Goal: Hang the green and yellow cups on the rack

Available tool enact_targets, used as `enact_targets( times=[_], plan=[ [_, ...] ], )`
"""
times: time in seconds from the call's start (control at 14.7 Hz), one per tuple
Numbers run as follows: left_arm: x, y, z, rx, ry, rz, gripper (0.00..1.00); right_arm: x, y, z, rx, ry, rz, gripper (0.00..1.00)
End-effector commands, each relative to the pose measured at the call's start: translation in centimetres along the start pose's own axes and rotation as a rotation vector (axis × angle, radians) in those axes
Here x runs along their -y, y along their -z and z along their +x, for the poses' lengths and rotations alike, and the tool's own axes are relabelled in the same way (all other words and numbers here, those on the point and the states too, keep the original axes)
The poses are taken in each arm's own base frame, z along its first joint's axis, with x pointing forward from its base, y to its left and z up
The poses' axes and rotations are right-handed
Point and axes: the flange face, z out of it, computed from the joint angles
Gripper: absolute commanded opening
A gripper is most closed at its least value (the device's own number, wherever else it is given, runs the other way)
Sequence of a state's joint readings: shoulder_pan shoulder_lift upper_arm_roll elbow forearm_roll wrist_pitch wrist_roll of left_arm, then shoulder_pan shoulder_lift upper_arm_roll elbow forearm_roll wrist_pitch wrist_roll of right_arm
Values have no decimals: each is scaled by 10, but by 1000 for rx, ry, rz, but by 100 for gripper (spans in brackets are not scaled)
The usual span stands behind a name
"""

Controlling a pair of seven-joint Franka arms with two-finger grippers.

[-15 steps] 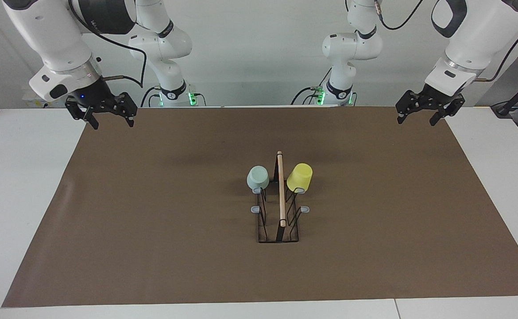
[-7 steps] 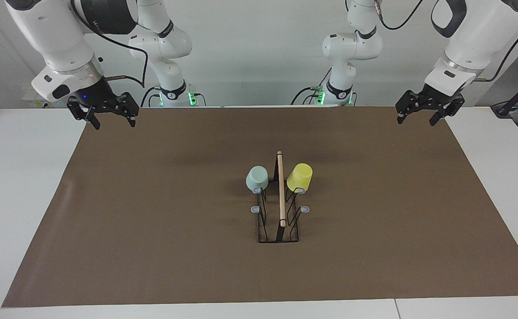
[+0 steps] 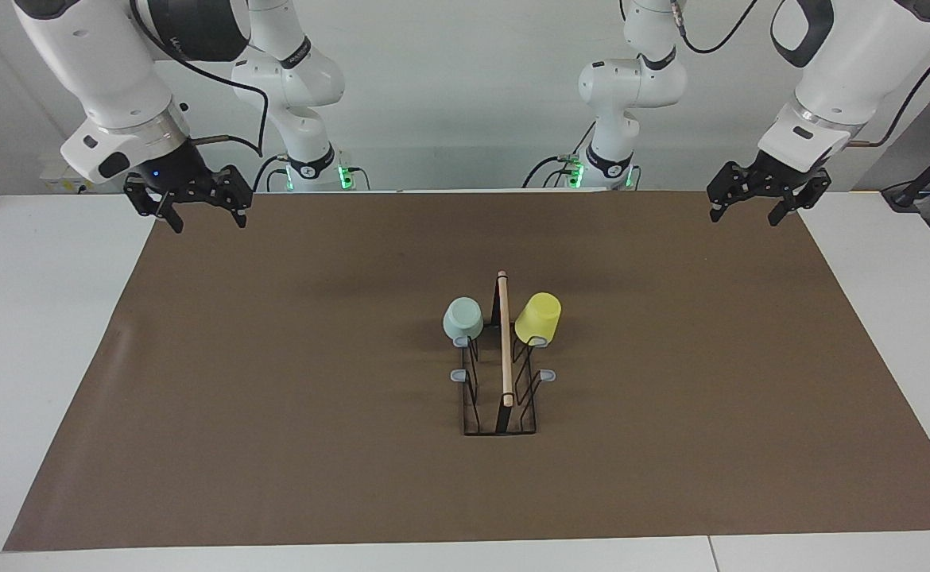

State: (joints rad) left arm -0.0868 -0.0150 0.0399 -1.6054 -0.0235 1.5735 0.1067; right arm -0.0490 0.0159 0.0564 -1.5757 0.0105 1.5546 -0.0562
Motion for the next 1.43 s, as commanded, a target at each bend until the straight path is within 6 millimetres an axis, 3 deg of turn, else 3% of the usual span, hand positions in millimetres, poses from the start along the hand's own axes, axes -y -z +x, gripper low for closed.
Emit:
enact_targets(
  times=[0.0,1.36],
  plan=[
    [-2,2,-8,7,2,11,100,-2,-1,2,-10,-7,11,100],
    [4,6,-2,-27,-2,20,100,3,0,2,-13,2,9,100]
  ],
)
